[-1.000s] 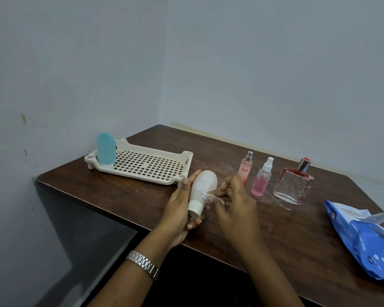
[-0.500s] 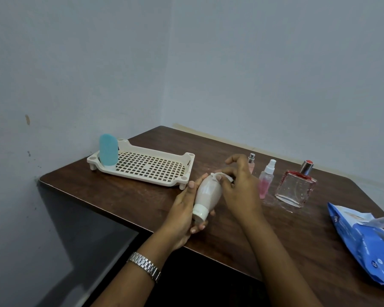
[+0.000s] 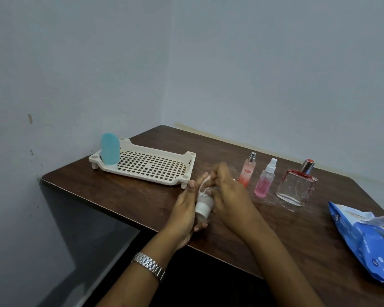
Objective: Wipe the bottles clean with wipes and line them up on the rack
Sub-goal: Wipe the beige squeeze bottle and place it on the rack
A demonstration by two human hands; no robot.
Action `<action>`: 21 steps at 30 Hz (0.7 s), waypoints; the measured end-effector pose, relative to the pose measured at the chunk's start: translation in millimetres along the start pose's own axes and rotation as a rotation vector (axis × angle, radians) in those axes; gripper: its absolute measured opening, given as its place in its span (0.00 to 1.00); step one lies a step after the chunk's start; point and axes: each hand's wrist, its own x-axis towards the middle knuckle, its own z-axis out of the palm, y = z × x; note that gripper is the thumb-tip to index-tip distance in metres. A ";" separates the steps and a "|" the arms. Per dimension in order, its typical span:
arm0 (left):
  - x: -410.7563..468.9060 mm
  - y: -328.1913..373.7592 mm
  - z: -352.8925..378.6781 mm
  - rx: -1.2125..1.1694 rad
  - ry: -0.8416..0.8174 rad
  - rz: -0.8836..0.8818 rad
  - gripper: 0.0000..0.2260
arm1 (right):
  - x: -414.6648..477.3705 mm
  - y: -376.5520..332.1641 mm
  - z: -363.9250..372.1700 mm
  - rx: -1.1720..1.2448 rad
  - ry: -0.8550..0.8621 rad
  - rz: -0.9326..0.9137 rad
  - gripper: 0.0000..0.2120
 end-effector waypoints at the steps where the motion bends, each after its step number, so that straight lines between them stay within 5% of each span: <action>1: -0.6 0.7 -0.3 -0.012 -0.012 0.002 0.26 | 0.7 2.3 -3.1 0.010 -0.024 0.010 0.19; 5: 1.2 -0.5 -2.8 -0.029 -0.014 -0.019 0.20 | 5.7 15.8 -24.8 0.008 -0.099 0.066 0.19; 11: 2.5 -1.0 -4.6 0.024 -0.063 -0.019 0.24 | 19.3 25.4 -42.9 0.092 0.136 0.156 0.18; 16: 1.9 -2.8 -2.6 0.043 -0.022 -0.026 0.24 | 16.0 12.6 -4.0 0.056 0.169 0.126 0.19; 21: 4.3 -5.3 -3.1 0.044 0.009 -0.037 0.31 | -5.2 -12.1 14.0 0.067 0.137 -0.007 0.07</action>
